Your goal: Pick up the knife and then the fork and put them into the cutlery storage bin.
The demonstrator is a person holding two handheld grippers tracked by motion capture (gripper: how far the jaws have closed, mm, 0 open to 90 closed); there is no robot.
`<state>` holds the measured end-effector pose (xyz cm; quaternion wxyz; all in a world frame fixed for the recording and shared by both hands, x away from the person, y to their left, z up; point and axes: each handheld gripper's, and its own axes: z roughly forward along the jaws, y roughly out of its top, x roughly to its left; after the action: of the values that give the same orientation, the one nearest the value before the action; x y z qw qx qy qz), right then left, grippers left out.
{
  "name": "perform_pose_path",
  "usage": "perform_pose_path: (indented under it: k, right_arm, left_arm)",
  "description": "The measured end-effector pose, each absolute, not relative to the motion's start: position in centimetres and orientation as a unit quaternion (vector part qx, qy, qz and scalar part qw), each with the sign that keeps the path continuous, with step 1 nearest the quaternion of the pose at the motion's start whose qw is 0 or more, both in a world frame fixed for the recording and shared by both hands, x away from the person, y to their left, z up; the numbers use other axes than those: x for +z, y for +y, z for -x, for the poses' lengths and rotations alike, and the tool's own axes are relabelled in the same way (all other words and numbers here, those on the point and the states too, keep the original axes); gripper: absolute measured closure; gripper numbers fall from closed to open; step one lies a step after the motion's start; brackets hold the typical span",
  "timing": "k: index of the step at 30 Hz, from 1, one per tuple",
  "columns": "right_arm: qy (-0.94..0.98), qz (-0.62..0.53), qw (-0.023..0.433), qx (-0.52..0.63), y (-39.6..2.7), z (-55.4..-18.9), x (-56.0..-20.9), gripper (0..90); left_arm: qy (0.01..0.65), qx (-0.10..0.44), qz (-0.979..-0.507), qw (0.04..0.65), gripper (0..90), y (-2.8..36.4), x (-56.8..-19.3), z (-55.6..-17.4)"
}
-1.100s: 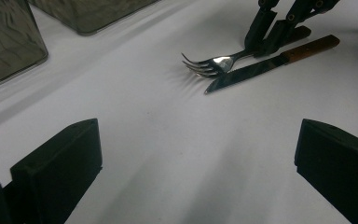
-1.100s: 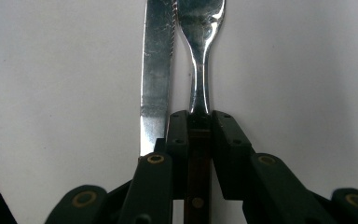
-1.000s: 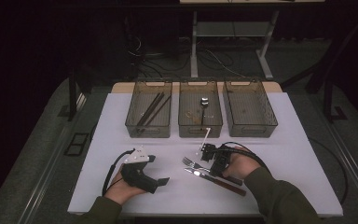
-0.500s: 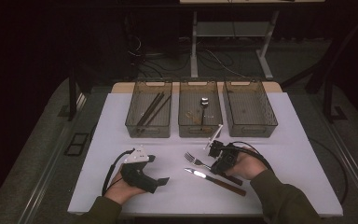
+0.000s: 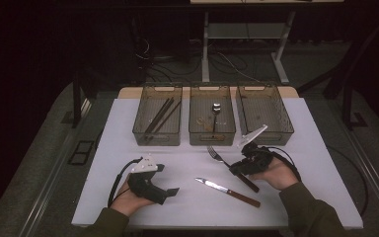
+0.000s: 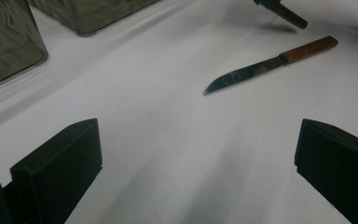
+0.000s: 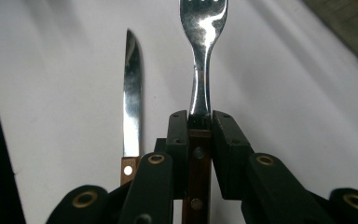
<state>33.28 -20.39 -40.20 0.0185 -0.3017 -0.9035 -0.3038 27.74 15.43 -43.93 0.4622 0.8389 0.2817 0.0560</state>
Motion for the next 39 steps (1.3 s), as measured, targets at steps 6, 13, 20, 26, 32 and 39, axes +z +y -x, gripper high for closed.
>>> perform_pose_path:
  k: [6,13,20,26,32,39]
  right_arm:
    - [-0.88,0.322,0.01,-0.35,-22.5,-33.7,-39.2,77.6]
    - [-0.858,0.338,-0.019,-0.387,-24.3,-34.0,-37.3,77.5]
    - [-0.838,0.349,-0.059,-0.416,-26.2,-34.9,-35.4,77.5]
    - [-0.826,0.358,-0.09,-0.426,-27.4,-36.1,-33.6,77.4]
    - [-0.82,0.36,-0.115,-0.43,-27.9,-37.8,-31.8,77.4]
    - [-0.811,0.38,-0.156,-0.416,-28.9,-40.3,-30.6,77.4]
  left_arm:
    - [0.279,0.055,-0.84,0.463,0.0,15.4,-43.9,-27.7]
    - [0.281,0.054,-0.836,0.467,0.0,15.6,-43.9,-27.6]
    - [0.275,0.057,-0.838,0.467,0.0,15.7,-43.8,-27.6]
    - [0.274,0.06,-0.836,0.471,0.0,15.6,-43.9,-27.5]
    - [0.275,0.057,-0.836,0.472,0.0,15.6,-43.9,-27.6]
    - [0.274,0.056,-0.835,0.473,0.0,15.6,-43.9,-27.6]
